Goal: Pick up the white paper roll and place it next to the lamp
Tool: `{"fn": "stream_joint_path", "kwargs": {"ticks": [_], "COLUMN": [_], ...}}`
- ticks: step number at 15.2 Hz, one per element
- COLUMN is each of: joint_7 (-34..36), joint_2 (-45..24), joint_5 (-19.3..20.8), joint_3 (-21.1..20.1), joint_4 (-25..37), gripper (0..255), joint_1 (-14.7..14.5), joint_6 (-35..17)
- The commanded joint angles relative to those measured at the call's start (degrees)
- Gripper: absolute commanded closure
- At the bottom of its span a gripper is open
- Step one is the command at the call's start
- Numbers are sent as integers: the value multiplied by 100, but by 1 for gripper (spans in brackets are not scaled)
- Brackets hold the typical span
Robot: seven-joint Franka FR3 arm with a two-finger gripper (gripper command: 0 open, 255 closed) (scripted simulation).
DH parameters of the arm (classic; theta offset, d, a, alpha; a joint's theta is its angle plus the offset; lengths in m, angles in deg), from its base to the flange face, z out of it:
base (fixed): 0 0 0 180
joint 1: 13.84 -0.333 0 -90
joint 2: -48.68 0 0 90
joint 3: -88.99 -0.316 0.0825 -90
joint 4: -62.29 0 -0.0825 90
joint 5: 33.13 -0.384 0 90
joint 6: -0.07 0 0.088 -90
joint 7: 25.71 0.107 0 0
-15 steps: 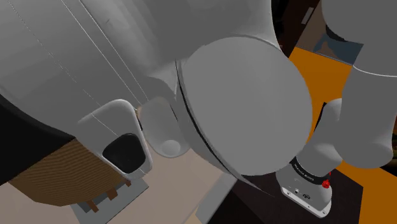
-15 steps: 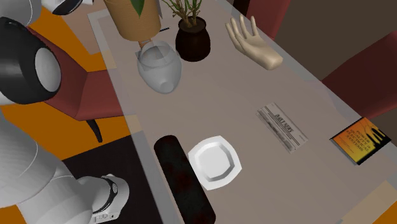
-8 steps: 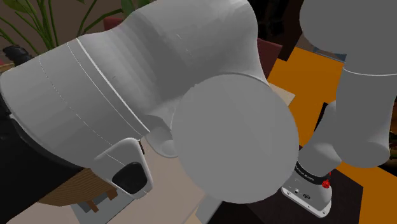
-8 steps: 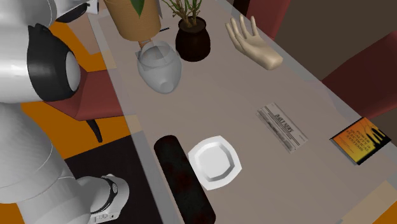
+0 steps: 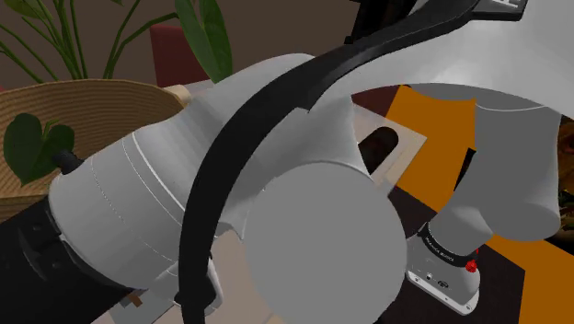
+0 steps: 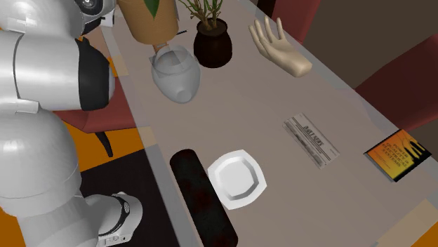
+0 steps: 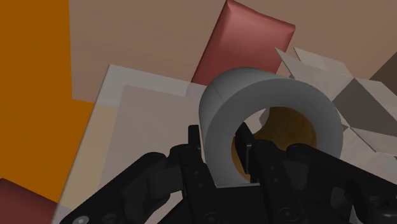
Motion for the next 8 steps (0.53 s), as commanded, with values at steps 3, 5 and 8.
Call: {"fn": "stream_joint_path", "kwargs": {"ticks": [3, 5, 8], "joint_7": [-174, -233, -309], "joint_2": [-484, -697, -1011], "joint_5": [218, 339, 531], "joint_3": [-277, -353, -438], "joint_4": [-158, -204, -267], "gripper": [255, 255, 255], "joint_1": [199, 227, 252], "joint_6": [-360, -516, -735]}}
